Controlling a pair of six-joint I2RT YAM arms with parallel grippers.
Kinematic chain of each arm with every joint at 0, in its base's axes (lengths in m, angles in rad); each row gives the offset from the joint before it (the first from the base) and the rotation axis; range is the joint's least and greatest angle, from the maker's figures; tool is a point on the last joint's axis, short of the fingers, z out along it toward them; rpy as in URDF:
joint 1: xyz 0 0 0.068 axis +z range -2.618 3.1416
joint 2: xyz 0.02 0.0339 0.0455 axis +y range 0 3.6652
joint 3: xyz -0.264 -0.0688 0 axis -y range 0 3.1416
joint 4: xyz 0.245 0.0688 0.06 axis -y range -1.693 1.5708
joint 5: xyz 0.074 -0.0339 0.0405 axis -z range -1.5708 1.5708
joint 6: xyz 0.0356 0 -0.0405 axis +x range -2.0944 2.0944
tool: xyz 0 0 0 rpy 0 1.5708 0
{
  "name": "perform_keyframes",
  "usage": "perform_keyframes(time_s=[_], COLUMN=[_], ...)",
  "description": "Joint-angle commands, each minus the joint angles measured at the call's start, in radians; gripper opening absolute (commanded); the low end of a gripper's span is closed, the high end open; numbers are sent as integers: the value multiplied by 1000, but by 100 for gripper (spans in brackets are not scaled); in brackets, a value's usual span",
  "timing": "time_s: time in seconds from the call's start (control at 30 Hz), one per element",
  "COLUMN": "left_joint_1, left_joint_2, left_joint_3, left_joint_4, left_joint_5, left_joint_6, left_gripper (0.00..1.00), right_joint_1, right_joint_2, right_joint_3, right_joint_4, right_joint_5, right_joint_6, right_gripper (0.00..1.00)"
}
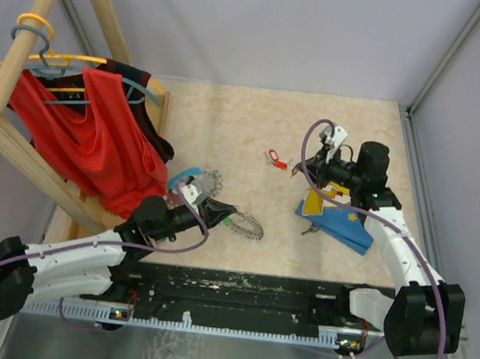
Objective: Remove the keys from the keyring
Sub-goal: Place the key at the center of the board.
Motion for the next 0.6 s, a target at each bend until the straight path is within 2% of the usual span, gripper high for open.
perform_keyframes(time_s=[0.0,0.27,0.57], left_joint_1=[32,49,53], left_joint_2=[35,77,94], left_joint_3=[43,84,114], left_joint_4=[121,113,111], left_joint_5=[39,67,91], left_joint_6=[-95,-179,-236], left_gripper=[0,0,0], right_joint_1=[-67,-130,-244], right_joint_2=[3,34,137], right_joint_3=[-3,4,135], right_joint_4=[106,171,139], right_joint_5=[78,229,141], right_joint_6=[73,102,107], right_gripper=[0,0,0])
